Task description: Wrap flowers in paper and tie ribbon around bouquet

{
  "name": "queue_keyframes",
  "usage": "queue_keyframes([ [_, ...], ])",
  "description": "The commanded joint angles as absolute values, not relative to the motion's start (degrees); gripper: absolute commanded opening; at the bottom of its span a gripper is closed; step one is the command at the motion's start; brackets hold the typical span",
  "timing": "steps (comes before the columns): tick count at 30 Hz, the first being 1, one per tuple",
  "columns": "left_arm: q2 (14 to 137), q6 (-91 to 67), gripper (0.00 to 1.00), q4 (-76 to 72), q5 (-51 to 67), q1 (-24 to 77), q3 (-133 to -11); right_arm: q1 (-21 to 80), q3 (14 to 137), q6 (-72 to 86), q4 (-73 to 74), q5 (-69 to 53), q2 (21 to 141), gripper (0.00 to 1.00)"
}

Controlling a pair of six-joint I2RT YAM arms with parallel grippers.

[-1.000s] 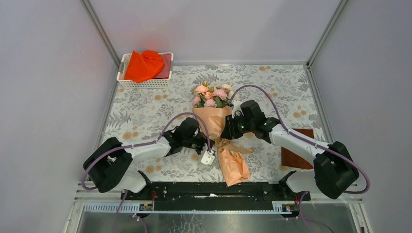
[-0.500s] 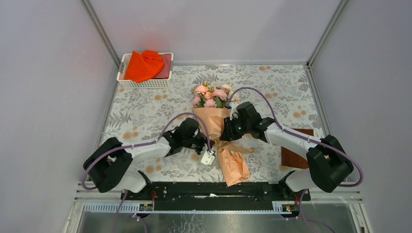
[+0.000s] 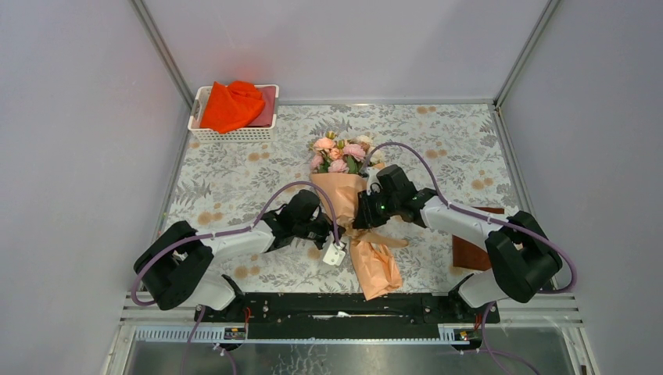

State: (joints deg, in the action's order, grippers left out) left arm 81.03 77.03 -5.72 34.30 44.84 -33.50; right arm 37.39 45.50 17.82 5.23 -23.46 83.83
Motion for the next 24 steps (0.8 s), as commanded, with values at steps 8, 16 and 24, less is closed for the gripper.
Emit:
queue_keyframes([
  [8, 81.09, 77.25, 0.0, -8.3, 35.07, 44.42, -32.46, 38.02, 50.43, 15.72, 9.01, -22.23, 82.09, 0.24],
  [16, 81.12, 77.26, 0.0, -8.31, 34.98, 44.43, -32.55, 38.03, 52.23, 15.0, 12.45, -24.29, 78.95, 0.28],
  [24, 81.01, 77.26, 0.0, -8.09, 34.67, 44.42, -32.67, 38.32, 49.87, 18.1, 8.53, -26.99, 80.27, 0.27],
])
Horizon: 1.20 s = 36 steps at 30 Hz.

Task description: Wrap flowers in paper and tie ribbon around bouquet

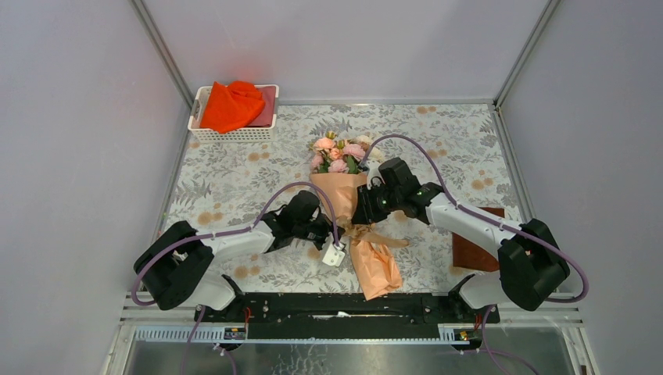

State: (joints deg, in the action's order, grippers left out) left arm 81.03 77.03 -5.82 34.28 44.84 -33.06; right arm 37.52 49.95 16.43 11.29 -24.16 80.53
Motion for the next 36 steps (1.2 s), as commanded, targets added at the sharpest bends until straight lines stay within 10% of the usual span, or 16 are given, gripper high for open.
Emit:
queue_keyframes([
  [1, 80.99, 77.22, 0.0, -8.09, 34.71, 44.37, -32.64, 38.38, 49.65, 18.32, 8.23, -26.92, 80.51, 0.27],
  [36, 81.21, 77.22, 0.0, -8.44, 34.85, 44.39, -32.52, 38.41, 50.71, 17.27, 6.85, -25.62, 86.45, 0.28],
])
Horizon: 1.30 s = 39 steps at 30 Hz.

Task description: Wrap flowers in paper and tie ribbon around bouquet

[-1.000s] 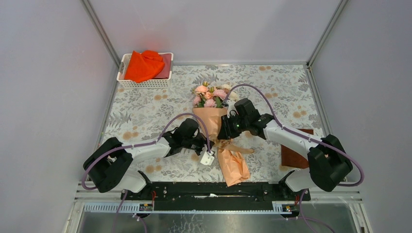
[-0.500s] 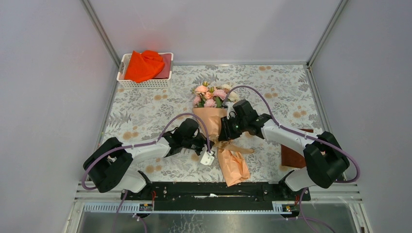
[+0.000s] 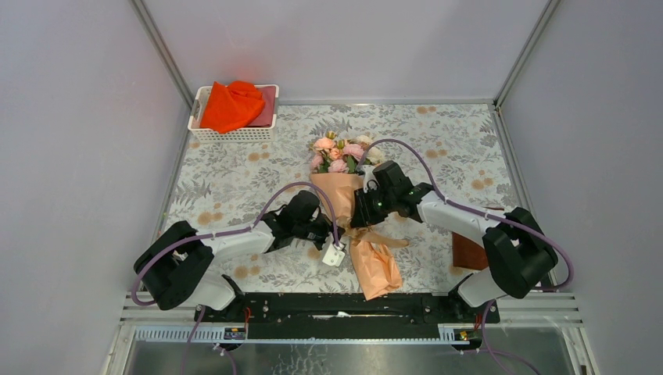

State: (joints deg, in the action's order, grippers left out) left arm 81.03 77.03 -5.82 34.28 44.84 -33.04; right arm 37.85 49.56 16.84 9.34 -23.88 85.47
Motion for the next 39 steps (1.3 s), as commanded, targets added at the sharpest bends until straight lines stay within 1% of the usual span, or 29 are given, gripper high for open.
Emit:
queue_keyframes([
  [1, 81.21, 77.24, 0.0, -8.47, 34.89, 44.41, -32.52, 38.36, 50.71, 17.35, 6.59, -25.56, 86.55, 0.28],
  [3, 81.21, 77.26, 0.0, -8.44, 34.89, 44.4, -32.51, 38.34, 50.8, 17.35, 6.35, -25.33, 86.81, 0.28],
  [5, 81.29, 77.19, 0.0, -8.48, 34.89, 44.4, -32.5, 38.33, 50.96, 17.39, 6.41, -24.88, 87.07, 0.25],
  [6, 81.33, 77.2, 0.0, -8.44, 34.89, 44.45, -32.47, 38.38, 50.98, 17.32, 6.42, -24.72, 87.03, 0.21],
  [8, 81.31, 77.21, 0.0, -8.31, 34.82, 44.38, -32.45, 38.32, 51.06, 17.31, 6.62, -24.2, 86.53, 0.1],
  [9, 81.28, 77.24, 0.0, -8.16, 34.85, 44.37, -32.38, 38.34, 51.11, 17.23, 6.93, -24.17, 86.04, 0.05],
  [10, 81.3, 77.22, 0.0, -8.06, 34.87, 44.38, -32.38, 38.36, 51.26, 17.02, 7.55, -24.03, 85.45, 0.01],
  [11, 81.3, 77.25, 0.0, -7.91, 34.81, 44.38, -32.35, 38.32, 51.51, 16.73, 8.25, -23.72, 84.8, 0.0],
  [17, 81.1, 76.86, 0.0, -8.76, 34.59, 44.41, -31.58, 38.24, 51.09, 15.55, 12.35, -20.21, 80.62, 0.0],
  [23, 78.93, 76.13, 0.0, -7.5, 35.19, 44.37, -31.15, 38.16, 50.67, 15.54, 12.49, -20.46, 80.89, 0.0],
  [24, 78.17, 75.54, 0.16, -6.75, 35.22, 44.39, -31.34, 38.19, 50.71, 15.66, 11.91, -20.45, 81.06, 0.0],
  [25, 77.44, 74.65, 0.26, -6.03, 35.2, 44.38, -31.6, 38.19, 50.71, 15.75, 11.66, -20.41, 81.23, 0.0],
  [26, 76.67, 73.9, 0.32, -4.63, 34.94, 44.38, -32.22, 38.15, 50.78, 15.76, 11.37, -20.43, 81.41, 0.0],
  [27, 75.84, 73.2, 0.36, -2.7, 34.61, 44.34, -32.91, 38.15, 50.95, 15.8, 11.34, -20.41, 81.61, 0.0],
  [29, 74.2, 70.95, 0.41, 1.01, 33.07, 44.22, -34.26, 38.16, 51.11, 15.46, 11.41, -20.34, 81.78, 0.0],
  [34, 71.22, 58.39, 0.48, 6.29, 30.15, 42.48, -36.67, 38.17, 51.61, 14.44, 12.83, -20.21, 82.04, 0.0],
  [36, 71.63, 53.53, 0.52, 5.63, 29.22, 42.01, -36.32, 38.17, 51.23, 14.3, 12.59, -20.09, 81.93, 0.0],
  [37, 71.94, 51.14, 0.56, 4.01, 28.49, 41.97, -35.83, 38.19, 51.1, 14.34, 12.43, -20.03, 81.92, 0.0],
  [39, 73.02, 47.48, 0.68, 1.28, 26.81, 41.92, -35.06, 38.17, 50.86, 14.74, 11.85, -20.04, 81.79, 0.0],
])
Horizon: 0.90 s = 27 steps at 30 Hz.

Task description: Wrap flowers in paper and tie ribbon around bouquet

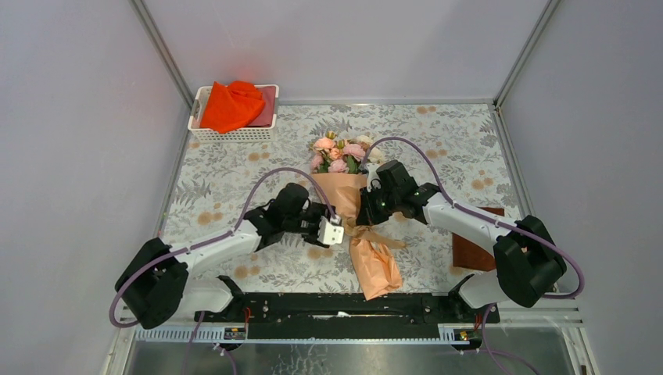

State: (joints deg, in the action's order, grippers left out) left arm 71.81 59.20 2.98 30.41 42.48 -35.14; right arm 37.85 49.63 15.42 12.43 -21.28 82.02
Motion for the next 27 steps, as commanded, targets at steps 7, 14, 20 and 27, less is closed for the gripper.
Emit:
queue_keyframes([
  [7, 77.23, 44.02, 0.8, -1.27, 27.65, 42.05, -36.3, 38.18, 50.21, 15.56, 9.91, -19.95, 81.22, 0.0],
  [14, 78.65, 39.38, 0.55, -7.09, 26.05, 43.44, -35.18, 38.16, 50.19, 15.57, 9.56, -19.79, 81.04, 0.0],
  [20, 78.47, 38.36, 0.0, -9.22, 24.82, 43.73, -34.35, 37.66, 49.81, 16.13, 8.97, -19.1, 80.68, 0.0],
  [27, 77.31, 54.25, 0.0, -6.03, 21.93, 38.81, -29.35, 30.32, 43.13, 19.26, 11.17, -13.71, 74.93, 0.0],
])
